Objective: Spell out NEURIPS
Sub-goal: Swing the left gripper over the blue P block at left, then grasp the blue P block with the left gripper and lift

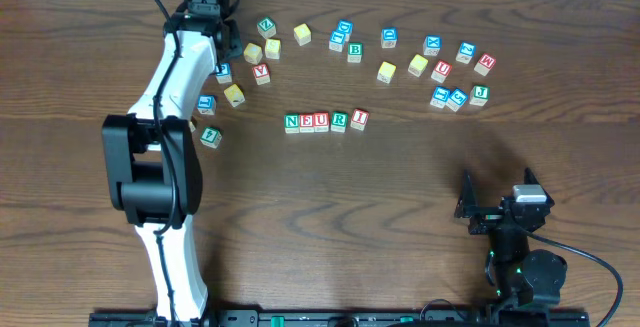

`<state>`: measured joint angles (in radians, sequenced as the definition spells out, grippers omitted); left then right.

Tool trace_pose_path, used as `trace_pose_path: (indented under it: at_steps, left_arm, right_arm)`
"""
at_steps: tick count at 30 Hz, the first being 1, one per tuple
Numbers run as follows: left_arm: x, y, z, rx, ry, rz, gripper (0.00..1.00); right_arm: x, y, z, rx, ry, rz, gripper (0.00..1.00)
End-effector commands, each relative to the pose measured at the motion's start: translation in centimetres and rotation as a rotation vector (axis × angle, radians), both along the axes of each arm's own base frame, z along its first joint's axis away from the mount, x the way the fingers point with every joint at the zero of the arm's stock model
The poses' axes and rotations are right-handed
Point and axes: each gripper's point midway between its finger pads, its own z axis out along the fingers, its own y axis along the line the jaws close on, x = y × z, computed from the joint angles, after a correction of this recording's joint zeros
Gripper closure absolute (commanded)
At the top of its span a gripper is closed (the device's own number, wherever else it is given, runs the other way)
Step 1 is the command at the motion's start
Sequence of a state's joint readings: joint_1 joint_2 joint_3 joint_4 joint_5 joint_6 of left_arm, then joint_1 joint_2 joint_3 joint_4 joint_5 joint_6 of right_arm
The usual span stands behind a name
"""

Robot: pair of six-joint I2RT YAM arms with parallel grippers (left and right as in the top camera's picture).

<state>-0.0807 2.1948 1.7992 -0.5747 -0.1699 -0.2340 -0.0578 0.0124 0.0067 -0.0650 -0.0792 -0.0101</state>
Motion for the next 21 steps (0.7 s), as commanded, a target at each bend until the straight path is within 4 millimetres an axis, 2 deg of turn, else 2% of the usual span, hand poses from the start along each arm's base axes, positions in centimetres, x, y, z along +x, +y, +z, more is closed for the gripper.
trace_pose_path:
  at_steps: [1, 8, 13, 17, 21]
  left_arm:
    - [-0.8, 0.1, -3.6, 0.009, 0.082, -0.014, 0.44]
    - [-1.1, 0.2, -5.3, 0.012, 0.116, -0.012, 0.46]
    - [-1.5, 0.2, -7.2, 0.015, 0.156, -0.012, 0.46]
    - [-1.6, 0.3, -7.5, 0.015, 0.165, -0.012, 0.57]
    - [-1.6, 0.3, -7.4, 0.015, 0.162, -0.012, 0.62]
  right_arm:
    - [0.0, -0.1, 0.0, 0.009, -0.001, -0.001, 0.01]
    - [0.0, -0.1, 0.0, 0.009, -0.001, -0.001, 0.01]
    - [0.0, -0.1, 0.0, 0.009, -0.001, -0.001, 0.01]
    - [0.0, -0.1, 0.0, 0.009, -0.001, -0.001, 0.01]
    - [0.0, -0.1, 0.0, 0.009, -0.001, -0.001, 0.01]
